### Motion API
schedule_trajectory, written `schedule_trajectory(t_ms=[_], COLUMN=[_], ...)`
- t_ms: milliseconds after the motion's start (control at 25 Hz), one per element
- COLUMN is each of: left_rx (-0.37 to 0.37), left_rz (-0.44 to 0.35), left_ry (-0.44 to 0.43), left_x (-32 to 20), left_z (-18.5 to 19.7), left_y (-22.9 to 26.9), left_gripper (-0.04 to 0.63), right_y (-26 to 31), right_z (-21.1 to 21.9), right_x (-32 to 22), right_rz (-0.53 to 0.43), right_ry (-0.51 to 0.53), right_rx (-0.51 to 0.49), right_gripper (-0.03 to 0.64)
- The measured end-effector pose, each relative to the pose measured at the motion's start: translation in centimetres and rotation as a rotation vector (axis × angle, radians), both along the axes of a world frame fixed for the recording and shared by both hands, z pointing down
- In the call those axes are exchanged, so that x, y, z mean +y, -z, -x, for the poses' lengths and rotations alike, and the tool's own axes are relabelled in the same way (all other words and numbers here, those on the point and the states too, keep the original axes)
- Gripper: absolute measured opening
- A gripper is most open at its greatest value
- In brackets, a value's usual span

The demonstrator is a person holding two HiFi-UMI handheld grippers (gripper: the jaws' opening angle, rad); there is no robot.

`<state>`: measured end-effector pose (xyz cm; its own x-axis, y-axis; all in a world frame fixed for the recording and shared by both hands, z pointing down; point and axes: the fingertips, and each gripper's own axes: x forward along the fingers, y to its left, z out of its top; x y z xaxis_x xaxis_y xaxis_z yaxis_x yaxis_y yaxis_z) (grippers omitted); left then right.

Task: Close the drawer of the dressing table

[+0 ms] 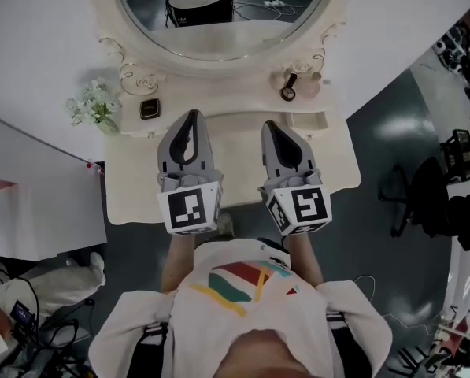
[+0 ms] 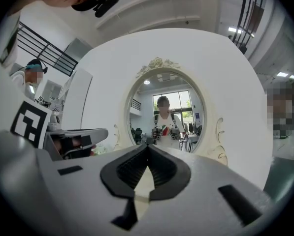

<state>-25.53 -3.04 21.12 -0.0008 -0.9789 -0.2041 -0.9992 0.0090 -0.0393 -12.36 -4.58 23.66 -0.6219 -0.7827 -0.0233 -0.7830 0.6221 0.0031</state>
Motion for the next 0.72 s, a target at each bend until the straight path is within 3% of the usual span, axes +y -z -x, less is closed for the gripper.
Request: schedule_trajectory(t_ms=[240,400,600,720], left_rx=[0.009,0.0,-0.006,-0.004], left_rz=[0.033,0.12,0.05,0.097], left_ry=[0.014,0.034,0.09,0.101], left_x=[-2.7,-3.5,-3.8,-4.0], left_z=[0.8,0.7,1.3,1.2], left_y=[-1.4,-1.9,-1.3,-1.4], left_gripper=[0.009,0.009,0.009,0.009], right_y=[-1.1,-1.1,-0.9,-0.4], right_z=[1.2,2.1,3.4,3.7], right_x=[-2.9,-3.9,-4.1,-4.3], right_rz=[0.039,0.029,0.004,-0.011], right_ry=[-0.002,0.039,0.098,0.124], right_rx=[0.023,0.004,0.015,0.02], right_gripper=[0.0,0.0,0.0,0.0])
